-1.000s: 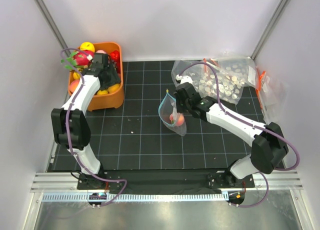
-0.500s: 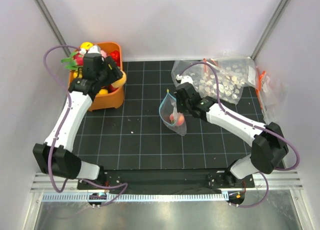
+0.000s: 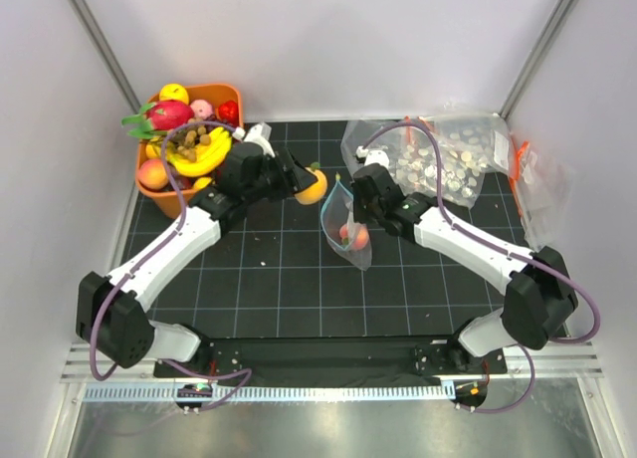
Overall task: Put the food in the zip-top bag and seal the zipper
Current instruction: Place the fake fruit in the zipper food storage bag, then adjust the zipper food storage bag at the center of the board, then pick up the fake fruit from the bin.
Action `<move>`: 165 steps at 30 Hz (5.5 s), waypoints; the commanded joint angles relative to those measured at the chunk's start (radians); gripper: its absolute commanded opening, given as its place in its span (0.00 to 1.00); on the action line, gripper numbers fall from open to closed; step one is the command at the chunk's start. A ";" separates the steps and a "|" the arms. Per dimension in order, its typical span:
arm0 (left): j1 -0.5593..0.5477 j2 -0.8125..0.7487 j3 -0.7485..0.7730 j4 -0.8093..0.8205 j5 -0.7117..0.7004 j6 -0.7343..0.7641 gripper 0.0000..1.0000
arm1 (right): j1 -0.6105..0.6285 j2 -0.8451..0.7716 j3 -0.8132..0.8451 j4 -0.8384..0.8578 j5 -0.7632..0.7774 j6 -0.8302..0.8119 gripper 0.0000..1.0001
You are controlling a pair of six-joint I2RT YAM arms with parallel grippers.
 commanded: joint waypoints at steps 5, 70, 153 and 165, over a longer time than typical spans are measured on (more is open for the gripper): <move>-0.075 -0.003 -0.038 0.246 0.052 -0.114 0.42 | -0.006 -0.050 -0.017 0.067 0.031 0.049 0.01; -0.265 0.194 -0.043 -0.024 -0.248 0.075 0.57 | -0.021 -0.110 -0.056 0.084 0.051 0.109 0.01; 0.422 0.092 0.471 -0.744 -0.524 0.566 0.99 | 0.028 -0.018 -0.034 0.084 0.025 0.013 0.01; 0.541 0.287 0.411 -0.642 -0.448 0.560 0.93 | 0.020 -0.064 -0.077 0.111 -0.007 0.020 0.01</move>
